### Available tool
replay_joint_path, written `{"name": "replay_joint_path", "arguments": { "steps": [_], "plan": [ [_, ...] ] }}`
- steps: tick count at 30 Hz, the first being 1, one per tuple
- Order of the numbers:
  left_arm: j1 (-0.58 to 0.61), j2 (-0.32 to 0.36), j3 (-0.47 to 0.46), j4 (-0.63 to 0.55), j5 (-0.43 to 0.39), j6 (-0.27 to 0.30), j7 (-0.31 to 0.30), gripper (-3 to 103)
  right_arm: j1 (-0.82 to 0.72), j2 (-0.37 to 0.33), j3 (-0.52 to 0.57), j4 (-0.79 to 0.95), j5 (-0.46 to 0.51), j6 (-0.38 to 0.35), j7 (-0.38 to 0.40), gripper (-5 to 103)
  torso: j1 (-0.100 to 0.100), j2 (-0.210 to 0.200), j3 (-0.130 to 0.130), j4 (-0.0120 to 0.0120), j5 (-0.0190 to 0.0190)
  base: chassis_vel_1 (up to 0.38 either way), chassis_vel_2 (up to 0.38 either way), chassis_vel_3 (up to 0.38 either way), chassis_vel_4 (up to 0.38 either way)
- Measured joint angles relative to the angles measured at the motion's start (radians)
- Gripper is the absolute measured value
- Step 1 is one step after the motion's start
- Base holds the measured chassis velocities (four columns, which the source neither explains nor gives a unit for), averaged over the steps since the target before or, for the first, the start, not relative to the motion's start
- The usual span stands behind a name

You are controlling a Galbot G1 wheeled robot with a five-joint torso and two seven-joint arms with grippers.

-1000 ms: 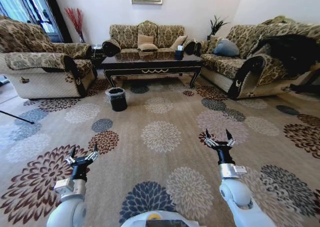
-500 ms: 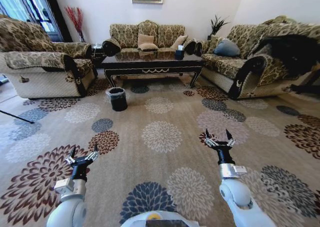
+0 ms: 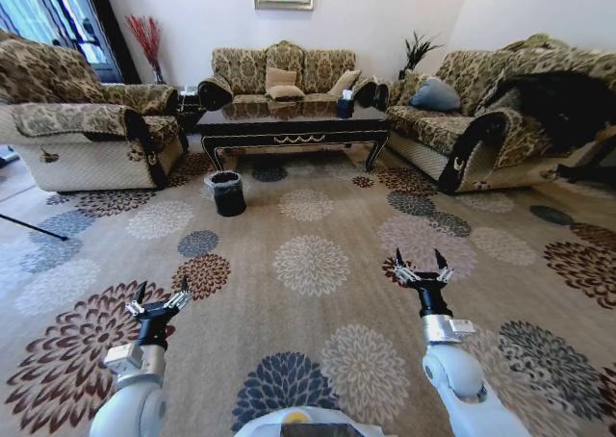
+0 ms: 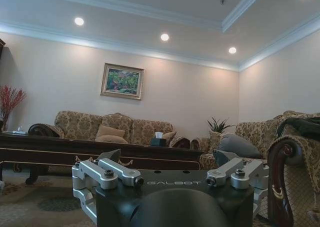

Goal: Move to the front of the table and pick up the trash from the floor, then place it into the trash bin.

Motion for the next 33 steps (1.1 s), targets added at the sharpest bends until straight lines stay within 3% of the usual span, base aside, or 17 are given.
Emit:
{"name": "replay_joint_path", "arguments": {
  "steps": [33],
  "plan": [
    [0.0, 0.0, 0.0, 0.0, 0.0, 0.0, 0.0, 100, 0.0, 0.0, 0.0, 0.0, 0.0, 0.0, 0.0, 100, 0.03, 0.131, 0.101, 0.0, 0.0, 0.0, 0.0, 0.0, 0.0]
  ]
}}
